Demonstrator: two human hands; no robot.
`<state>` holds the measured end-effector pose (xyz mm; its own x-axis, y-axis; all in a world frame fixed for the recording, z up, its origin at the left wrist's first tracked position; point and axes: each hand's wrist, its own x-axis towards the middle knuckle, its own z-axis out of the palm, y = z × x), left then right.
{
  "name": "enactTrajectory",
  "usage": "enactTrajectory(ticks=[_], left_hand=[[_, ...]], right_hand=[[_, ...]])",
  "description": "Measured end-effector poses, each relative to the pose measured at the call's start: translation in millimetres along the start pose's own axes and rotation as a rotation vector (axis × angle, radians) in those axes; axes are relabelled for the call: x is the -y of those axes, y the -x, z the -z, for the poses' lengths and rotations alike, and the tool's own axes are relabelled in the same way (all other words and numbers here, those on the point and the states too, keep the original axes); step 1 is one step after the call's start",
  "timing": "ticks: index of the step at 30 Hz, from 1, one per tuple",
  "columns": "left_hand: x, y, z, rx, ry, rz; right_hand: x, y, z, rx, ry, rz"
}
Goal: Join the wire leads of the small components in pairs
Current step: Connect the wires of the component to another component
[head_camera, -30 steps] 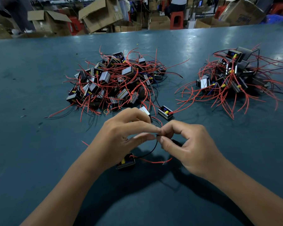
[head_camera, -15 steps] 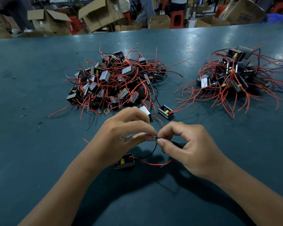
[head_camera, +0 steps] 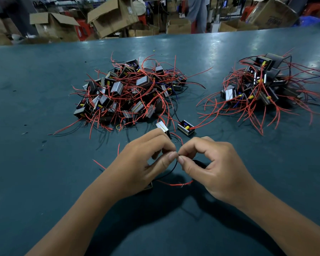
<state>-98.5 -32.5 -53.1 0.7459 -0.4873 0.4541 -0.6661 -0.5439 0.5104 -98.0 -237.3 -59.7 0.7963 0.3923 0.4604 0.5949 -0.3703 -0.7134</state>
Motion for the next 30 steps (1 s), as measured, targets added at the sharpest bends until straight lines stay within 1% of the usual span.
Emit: enactTrajectory(ticks=[2,4,7,9,11,13,14,17,18,20,23,27,30], left_hand=[[-3,0,-2,0.04,0.183,0.167],[-8,-1,-4,0.082,0.451,0.401],[-13,-3,-9,0.069,0.714,0.689],[-16,-5,-12,0.064,0.817,0.803],[-18,-5,-13,0.069,0.866,0.852],[-16,-4,-9,0.052,0.811,0.79],[-13,-3,-6,0.04,0.7,0.708],[-2,1,9,0.003,0.202,0.341],[0,2,12,0.004,0.09,0.226],[1,2,13,0.003,0.003,0.079],[1,1,10,-0.032,-0.023,-0.002],[2,1,10,-0.058,-0.076,-0.053],[2,0,10,-0.053,-0.092,-0.064]], right_hand=[[0,1,-1,-0.009,0.025,0.001],[0,2,-3,-0.017,0.064,-0.002],[3,2,-7,-0.041,0.163,0.037],[4,2,-9,-0.05,0.229,0.075],[5,2,-9,-0.046,0.244,0.074],[4,2,-8,-0.042,0.196,0.025],[3,2,-8,-0.039,0.165,-0.004],[2,2,-7,-0.026,0.119,-0.053],[2,1,-7,-0.02,0.113,-0.06],[2,1,-7,-0.013,0.1,-0.059],[3,3,-5,-0.007,0.088,-0.052],[3,3,-6,0.0,0.107,-0.027],[5,2,-7,-0.017,0.16,0.038]])
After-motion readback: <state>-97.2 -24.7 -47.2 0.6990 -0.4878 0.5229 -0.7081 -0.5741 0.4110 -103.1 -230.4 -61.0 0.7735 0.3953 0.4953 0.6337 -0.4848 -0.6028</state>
